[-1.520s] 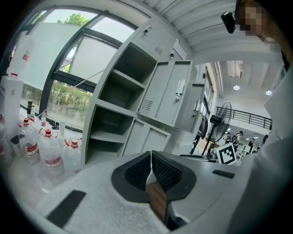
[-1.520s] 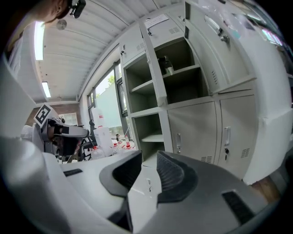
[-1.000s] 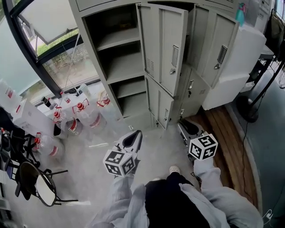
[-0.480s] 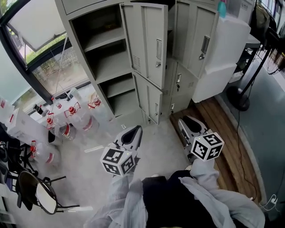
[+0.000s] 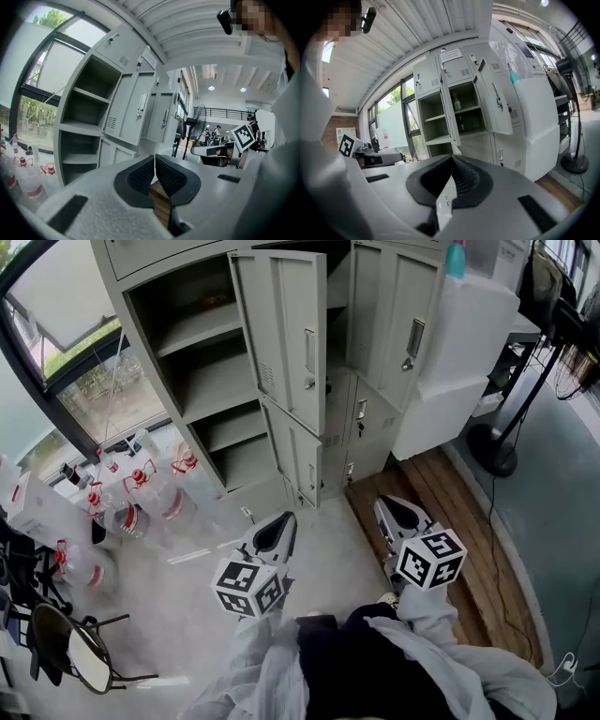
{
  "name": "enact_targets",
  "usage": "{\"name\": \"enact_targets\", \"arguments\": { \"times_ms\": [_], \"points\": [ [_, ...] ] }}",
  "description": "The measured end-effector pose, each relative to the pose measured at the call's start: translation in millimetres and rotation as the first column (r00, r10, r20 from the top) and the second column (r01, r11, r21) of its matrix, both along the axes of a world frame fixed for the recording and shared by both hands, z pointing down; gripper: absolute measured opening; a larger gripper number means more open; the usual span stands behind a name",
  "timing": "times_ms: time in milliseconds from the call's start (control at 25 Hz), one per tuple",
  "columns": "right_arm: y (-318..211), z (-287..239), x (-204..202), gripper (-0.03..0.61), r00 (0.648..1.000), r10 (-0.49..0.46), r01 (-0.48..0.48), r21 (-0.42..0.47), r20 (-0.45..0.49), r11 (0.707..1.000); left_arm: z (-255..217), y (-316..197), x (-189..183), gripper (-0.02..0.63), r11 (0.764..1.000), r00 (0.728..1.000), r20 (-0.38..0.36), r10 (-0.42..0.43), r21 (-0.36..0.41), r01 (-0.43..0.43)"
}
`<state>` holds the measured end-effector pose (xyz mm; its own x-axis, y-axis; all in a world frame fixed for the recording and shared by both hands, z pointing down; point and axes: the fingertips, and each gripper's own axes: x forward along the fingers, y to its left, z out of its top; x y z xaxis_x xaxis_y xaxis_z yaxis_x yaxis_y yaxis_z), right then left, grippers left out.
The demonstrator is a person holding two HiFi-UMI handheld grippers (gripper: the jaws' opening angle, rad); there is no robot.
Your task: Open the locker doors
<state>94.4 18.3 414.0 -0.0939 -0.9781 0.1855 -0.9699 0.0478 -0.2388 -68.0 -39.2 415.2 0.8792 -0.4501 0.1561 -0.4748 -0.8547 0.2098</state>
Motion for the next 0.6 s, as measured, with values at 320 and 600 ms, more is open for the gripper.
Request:
{"name": "enact_targets", "arguments": {
  "times_ms": [320, 600],
  "points": [
    [-2, 0, 12, 0.000, 0.999, -0.021, 0.022, 0.008, -0.031, 1.000, 8, -2, 18, 0.014, 1.000, 1.000, 0.013, -0.003, -0.011, 0.003],
    [-6, 7, 16, 0.000, 1.000, -0.006, 0.006, -0.006, -0.027, 1.000, 12, -6, 19, 0.014, 1.000, 1.000, 0.030, -0.002, -0.018, 0.003]
  ]
}}
